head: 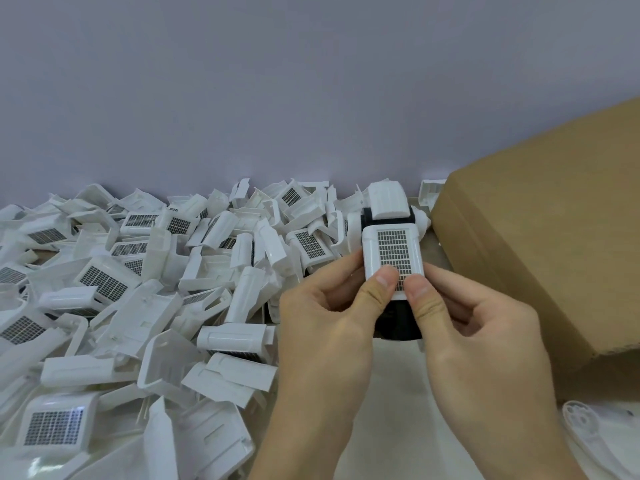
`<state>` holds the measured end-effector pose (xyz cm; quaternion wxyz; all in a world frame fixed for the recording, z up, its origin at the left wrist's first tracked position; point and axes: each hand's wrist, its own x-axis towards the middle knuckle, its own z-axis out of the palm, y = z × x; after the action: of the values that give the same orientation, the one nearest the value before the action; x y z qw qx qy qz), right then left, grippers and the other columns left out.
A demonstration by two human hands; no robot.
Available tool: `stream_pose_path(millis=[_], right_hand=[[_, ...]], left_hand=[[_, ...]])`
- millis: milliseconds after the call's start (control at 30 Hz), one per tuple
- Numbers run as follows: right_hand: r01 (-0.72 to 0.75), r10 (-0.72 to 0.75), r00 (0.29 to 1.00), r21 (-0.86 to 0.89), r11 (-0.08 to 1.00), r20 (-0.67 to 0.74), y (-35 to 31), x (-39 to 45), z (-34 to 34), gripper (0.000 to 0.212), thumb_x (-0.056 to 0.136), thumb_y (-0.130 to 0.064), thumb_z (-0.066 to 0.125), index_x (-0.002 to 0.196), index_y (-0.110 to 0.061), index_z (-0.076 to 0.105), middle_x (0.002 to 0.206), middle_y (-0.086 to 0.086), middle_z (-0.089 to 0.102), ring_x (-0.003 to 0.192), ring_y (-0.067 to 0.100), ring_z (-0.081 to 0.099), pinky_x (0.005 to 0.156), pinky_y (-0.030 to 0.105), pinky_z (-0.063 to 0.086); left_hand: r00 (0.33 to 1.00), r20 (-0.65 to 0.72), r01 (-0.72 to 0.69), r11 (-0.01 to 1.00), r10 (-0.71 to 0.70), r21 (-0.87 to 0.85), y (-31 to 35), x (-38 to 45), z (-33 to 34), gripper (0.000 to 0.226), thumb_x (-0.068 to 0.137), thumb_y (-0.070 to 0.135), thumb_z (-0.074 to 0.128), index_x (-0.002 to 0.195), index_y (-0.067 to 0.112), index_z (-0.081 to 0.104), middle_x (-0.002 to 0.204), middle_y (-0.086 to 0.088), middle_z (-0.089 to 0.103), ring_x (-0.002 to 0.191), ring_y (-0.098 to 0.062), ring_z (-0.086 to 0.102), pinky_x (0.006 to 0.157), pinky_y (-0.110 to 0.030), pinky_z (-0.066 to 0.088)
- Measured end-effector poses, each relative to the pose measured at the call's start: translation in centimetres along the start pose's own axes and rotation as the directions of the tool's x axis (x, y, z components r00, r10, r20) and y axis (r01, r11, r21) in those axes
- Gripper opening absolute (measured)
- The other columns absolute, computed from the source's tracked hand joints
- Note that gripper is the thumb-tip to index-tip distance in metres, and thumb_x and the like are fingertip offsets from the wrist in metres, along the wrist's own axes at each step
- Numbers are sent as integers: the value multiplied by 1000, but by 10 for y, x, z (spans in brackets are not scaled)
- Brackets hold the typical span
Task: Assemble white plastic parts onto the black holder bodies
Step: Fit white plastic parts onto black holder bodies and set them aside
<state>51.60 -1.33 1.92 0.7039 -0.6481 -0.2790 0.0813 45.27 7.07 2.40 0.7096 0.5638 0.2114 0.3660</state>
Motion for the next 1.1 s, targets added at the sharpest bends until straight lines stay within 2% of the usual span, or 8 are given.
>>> stream_pose_path(millis=[100, 200, 400, 500, 633, 733, 867, 1100], right_hand=[[-7, 6, 1000, -122, 993, -12, 6, -1, 4, 16, 92, -36, 60, 100, -44, 71, 88, -26, 75, 87, -6, 70, 70, 6, 49], [6, -9, 1000, -203, 979, -16, 7, -3, 6, 30, 85, -54, 60, 112, -41, 65, 102, -21, 73, 99, 0, 68, 82, 21, 53], [53, -39, 998, -325, 944, 50, 5, -4, 4, 68, 68, -54, 70, 133, -40, 56, 116, -23, 65, 112, -7, 58, 89, 8, 46], [8, -23, 998, -246, 969, -61, 5, 0, 0, 44, 74, -52, 76, 115, -47, 60, 104, -31, 68, 101, -13, 61, 78, 2, 44], [-136, 120, 982, -109, 985, -145, 4, 4, -4, 38, 70, -52, 67, 105, -37, 64, 95, -41, 64, 88, -17, 60, 63, -2, 40], [-197, 195, 971, 1, 980, -136, -1, 6, -8, 26, 74, -57, 69, 92, -38, 74, 79, -25, 71, 73, -4, 67, 64, 18, 49], [-219, 224, 974, 104, 970, -39, -5, 5, -5, 36, 56, -54, 61, 84, -39, 77, 74, -2, 73, 61, 13, 65, 66, 39, 51], [-187, 188, 982, 147, 971, 5, -4, 4, -8, 37, 61, -48, 61, 87, -28, 78, 78, 6, 72, 61, 22, 64, 63, 37, 46]], left_hand=[[999, -27, 41, 997, -42, -63, -3, 1, -2, 37, 63, 31, 79, 99, 25, 82, 97, -2, 80, 95, -16, 76, 86, -26, 59], [996, -64, 61, 993, -67, -97, -1, 1, -1, 40, 62, 39, 79, 100, 27, 82, 100, -3, 79, 96, -21, 76, 86, -31, 61], [986, -52, 147, 970, -160, -192, 1, 4, 0, 43, 77, 53, 56, 96, 24, 81, 104, -2, 79, 103, -16, 74, 84, -31, 60], [994, -61, 81, 986, -91, -146, 4, 3, 3, 31, 88, 40, 57, 87, 24, 83, 93, -6, 80, 92, -15, 76, 73, -21, 60], [931, -334, -94, 980, 149, 175, 2, 3, -2, 33, 96, 28, 61, 69, 17, 75, 58, 0, 68, 58, -9, 66, 60, -17, 51], [864, -426, -186, 957, 268, 224, 6, 6, -11, 23, 94, 22, 64, 74, 27, 75, 69, 10, 67, 61, 2, 58, 57, -11, 46], [921, -339, -160, 980, 190, 116, 9, 5, -16, 22, 96, 22, 63, 99, 39, 78, 103, 18, 74, 99, 0, 69, 79, -21, 52], [966, -221, -136, 991, 137, 21, 15, 5, -13, 35, 98, 6, 56, 99, 33, 79, 93, 1, 79, 80, -9, 74, 63, -13, 53]])
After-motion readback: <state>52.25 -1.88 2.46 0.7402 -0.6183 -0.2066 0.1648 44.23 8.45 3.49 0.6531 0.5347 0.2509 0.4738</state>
